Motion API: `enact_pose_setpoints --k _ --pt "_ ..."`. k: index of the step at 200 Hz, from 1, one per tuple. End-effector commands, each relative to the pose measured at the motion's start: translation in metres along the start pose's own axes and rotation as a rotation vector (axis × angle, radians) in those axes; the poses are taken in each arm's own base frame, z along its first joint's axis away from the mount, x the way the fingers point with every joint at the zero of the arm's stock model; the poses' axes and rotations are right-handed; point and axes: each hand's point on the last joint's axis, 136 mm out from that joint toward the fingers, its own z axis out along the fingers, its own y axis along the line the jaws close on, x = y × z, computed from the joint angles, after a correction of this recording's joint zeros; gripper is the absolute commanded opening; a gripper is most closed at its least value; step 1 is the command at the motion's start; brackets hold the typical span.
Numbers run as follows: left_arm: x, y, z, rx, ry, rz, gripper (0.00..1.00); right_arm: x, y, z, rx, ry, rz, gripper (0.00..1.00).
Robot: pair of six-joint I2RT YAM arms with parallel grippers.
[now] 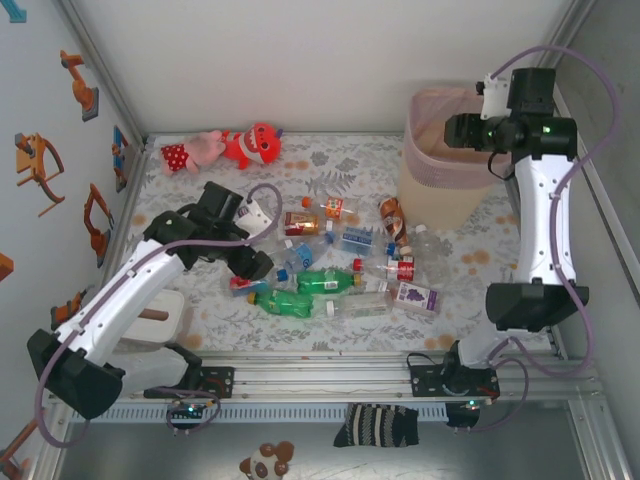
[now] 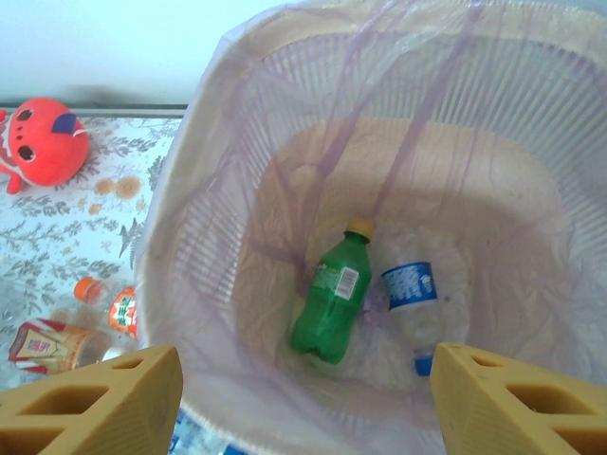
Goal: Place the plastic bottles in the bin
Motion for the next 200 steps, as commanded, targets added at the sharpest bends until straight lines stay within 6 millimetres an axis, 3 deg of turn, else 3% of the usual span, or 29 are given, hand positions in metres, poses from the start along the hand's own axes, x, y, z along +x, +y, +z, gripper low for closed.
enact_pose_setpoints --k 1,31,67,90,131,200 --pt "0.035 0.001 0.013 -0.004 0.151 0.123 0.75 0.003 0.007 -0.01 -0.012 -0.036 0.003 0.69" --pt "0.051 0.01 0.029 -0.039 0.23 0.187 0.74 0.018 0.008 -0.015 -0.011 -0.028 0.002 0.69" --pt "0.092 0.026 0.051 -0.099 0.414 0.285 0.77 0.032 0.011 -0.017 -0.02 -0.013 0.003 0.69" --pt "0.106 0.036 0.06 -0.147 0.457 0.311 0.81 0.035 0.012 -0.018 -0.027 -0.005 0.001 0.69" --pt "0.112 0.051 0.068 -0.192 0.435 0.294 0.84 0.037 0.014 -0.02 -0.033 -0.003 -0.006 0.69" --pt "0.112 0.053 0.099 -0.09 0.423 0.271 0.82 0.042 0.015 -0.025 -0.034 0.008 -0.027 0.69"
